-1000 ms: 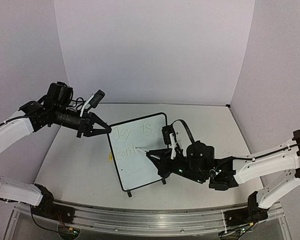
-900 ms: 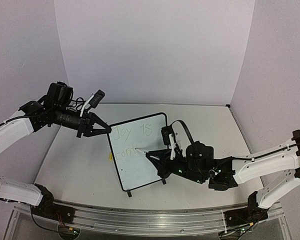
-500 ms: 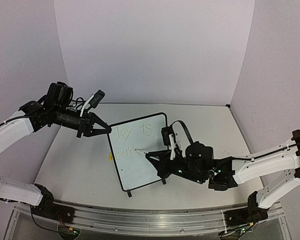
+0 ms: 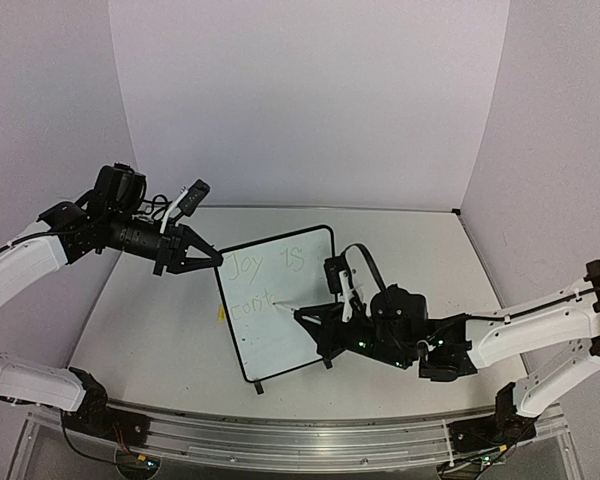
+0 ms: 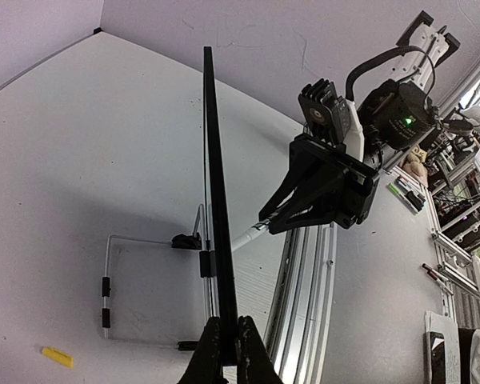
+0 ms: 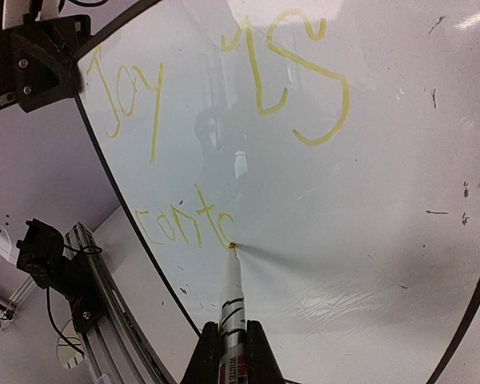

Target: Write a sentence on the whiteboard

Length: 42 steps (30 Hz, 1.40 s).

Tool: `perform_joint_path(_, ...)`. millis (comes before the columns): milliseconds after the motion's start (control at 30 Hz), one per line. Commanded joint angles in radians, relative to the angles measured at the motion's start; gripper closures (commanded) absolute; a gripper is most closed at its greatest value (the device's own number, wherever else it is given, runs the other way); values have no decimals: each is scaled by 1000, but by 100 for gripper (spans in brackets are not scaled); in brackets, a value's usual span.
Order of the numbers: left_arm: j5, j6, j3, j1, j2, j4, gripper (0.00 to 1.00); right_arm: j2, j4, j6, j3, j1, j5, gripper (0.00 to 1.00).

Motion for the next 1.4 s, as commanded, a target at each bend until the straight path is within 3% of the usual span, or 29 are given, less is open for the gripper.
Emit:
perform_joint_path(0,19,-1,-9,-5,-5,-10,100,-35,-2,-16,4,-4,47,100)
perform_joint_path(867,17,-1,-10,-5,-6,-11,100,-41,46,-89,48,-4,63,100)
perform_joint_path(1367,17,-1,-10,-5,-7,-11,100,3,50,-5,2,-3,44,100)
